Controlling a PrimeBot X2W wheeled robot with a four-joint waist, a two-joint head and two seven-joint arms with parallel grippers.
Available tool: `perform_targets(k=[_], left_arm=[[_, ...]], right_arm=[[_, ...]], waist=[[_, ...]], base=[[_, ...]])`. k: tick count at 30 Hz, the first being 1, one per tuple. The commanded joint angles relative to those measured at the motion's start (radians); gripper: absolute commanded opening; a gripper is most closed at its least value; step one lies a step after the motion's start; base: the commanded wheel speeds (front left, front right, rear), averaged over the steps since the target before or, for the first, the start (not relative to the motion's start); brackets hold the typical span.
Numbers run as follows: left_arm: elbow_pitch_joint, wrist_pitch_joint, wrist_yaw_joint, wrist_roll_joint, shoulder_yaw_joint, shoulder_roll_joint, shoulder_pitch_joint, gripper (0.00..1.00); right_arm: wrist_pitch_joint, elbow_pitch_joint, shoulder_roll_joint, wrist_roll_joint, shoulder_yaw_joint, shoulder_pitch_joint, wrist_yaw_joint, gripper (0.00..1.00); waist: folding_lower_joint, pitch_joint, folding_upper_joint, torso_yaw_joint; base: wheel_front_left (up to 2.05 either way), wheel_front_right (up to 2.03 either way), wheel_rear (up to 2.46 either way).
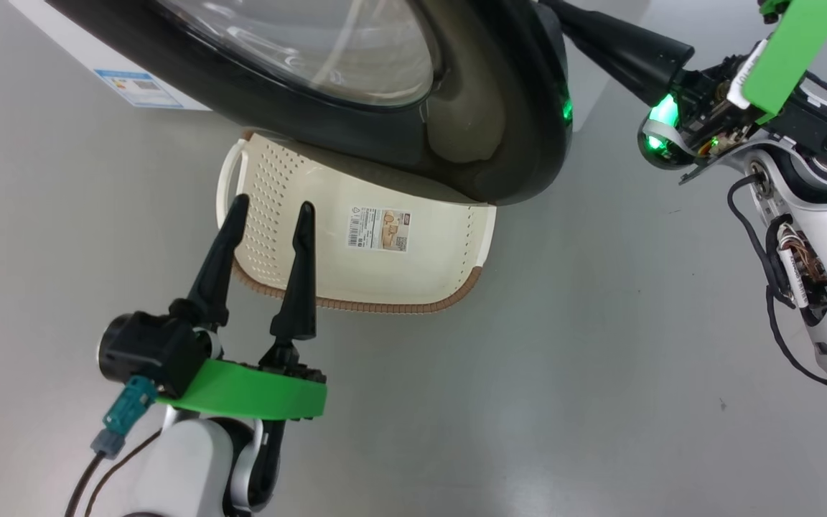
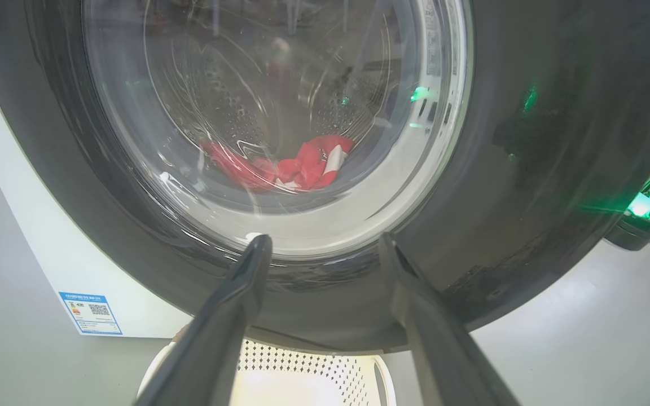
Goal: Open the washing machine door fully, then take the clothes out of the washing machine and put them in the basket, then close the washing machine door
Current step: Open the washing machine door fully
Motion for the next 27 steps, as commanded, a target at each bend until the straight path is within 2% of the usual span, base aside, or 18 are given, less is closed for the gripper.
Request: perform_targets(k=[1,12,27], left_arm=[[-0.03,-0.005,0.007,-0.003,0.03,0.018,-0.015,1.0],[-0.026,-0.005,0.008,-0.011,0.026,0.018,-0.018,1.0],[-0.026,-0.005,0.017,-0.021,0.033,0.018,0.021,1.0]], right_arm=[[0.007,-0.02,0.007,0.011,0.015,-0.02,0.005,0.0],[0.027,-0.031,-0.017,0.052,0.089,-0.035,0.005,0.0],[0.003,-0.096,-0.074,0.102,0.181,0.064,0.005,0.0]], waist=[[-0.0001,0.003,-0.0001,0.002],[-0.0001,0.003,-0.0001,0.012],[-0.0001,-0.076,-0.0001,0.062]], base=[[0.0,0.0,0.0],[0.0,0.0,0.0],[0.0,0.0,0.0]])
